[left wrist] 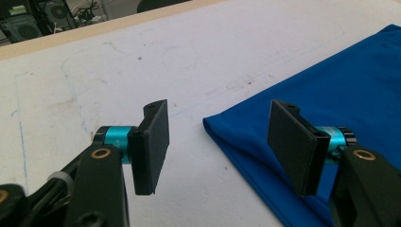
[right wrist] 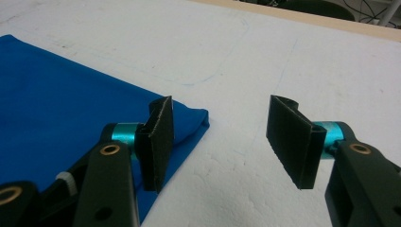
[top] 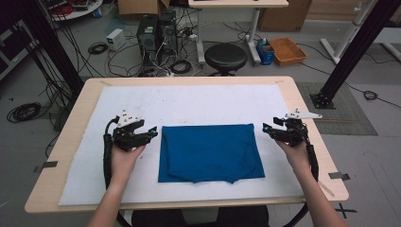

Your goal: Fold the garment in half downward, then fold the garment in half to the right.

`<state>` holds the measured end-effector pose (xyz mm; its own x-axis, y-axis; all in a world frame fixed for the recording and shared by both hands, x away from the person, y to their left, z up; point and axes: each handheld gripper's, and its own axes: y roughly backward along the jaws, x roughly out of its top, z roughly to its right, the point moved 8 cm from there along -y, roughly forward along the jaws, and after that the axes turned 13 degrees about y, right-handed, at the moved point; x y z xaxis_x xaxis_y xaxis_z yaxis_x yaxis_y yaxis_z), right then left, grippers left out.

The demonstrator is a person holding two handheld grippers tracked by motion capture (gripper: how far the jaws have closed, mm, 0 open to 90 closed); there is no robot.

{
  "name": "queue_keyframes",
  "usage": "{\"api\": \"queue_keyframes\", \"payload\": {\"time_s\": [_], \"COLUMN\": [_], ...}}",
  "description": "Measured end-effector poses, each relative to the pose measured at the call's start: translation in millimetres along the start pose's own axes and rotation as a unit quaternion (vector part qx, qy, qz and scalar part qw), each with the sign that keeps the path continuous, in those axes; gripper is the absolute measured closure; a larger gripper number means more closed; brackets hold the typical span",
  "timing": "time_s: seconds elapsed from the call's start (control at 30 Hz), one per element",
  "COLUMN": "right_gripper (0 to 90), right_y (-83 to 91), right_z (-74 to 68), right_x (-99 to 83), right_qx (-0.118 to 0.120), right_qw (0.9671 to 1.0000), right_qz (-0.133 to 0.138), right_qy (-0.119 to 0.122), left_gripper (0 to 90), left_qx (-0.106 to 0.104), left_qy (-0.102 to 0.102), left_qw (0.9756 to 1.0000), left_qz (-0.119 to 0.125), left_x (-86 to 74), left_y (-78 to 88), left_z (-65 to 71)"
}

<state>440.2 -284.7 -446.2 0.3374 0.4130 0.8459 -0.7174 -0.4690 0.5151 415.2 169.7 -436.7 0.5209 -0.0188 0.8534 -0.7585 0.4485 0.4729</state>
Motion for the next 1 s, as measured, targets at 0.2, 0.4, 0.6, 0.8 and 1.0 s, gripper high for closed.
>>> {"api": "queue_keyframes", "payload": {"time_s": [0.2,0.4,0.6,0.8,1.0], "right_gripper": [42.3,42.3,42.3,42.3,42.3], "right_y": [1.3,3.5,2.9,-1.1,-3.8], "right_z": [3.0,6.0,4.1,-0.4,-2.7], "right_x": [-4.0,-5.8,-4.0,-2.5,-2.1], "right_qx": [-0.003,-0.008,-0.007,-0.004,0.000], "right_qw": [1.0000,0.9999,1.0000,1.0000,1.0000], "right_qz": [0.001,0.001,0.003,-0.001,-0.001], "right_qy": [-0.002,-0.007,-0.006,0.001,0.004], "left_gripper": [39.9,39.9,39.9,40.2,40.3], "left_qx": [-0.001,-0.002,-0.010,-0.022,-0.037], "left_qy": [0.006,0.001,0.004,0.018,0.059], "left_qw": [1.0000,1.0000,0.9999,0.9994,0.9970], "left_qz": [0.003,-0.004,-0.005,-0.021,-0.032], "left_x": [0.2,-1.7,-2.5,-5.3,-15.2], "left_y": [1.4,-0.5,-0.3,0.8,15.2], "left_z": [-1.3,0.2,3.5,7.8,15.3]}}
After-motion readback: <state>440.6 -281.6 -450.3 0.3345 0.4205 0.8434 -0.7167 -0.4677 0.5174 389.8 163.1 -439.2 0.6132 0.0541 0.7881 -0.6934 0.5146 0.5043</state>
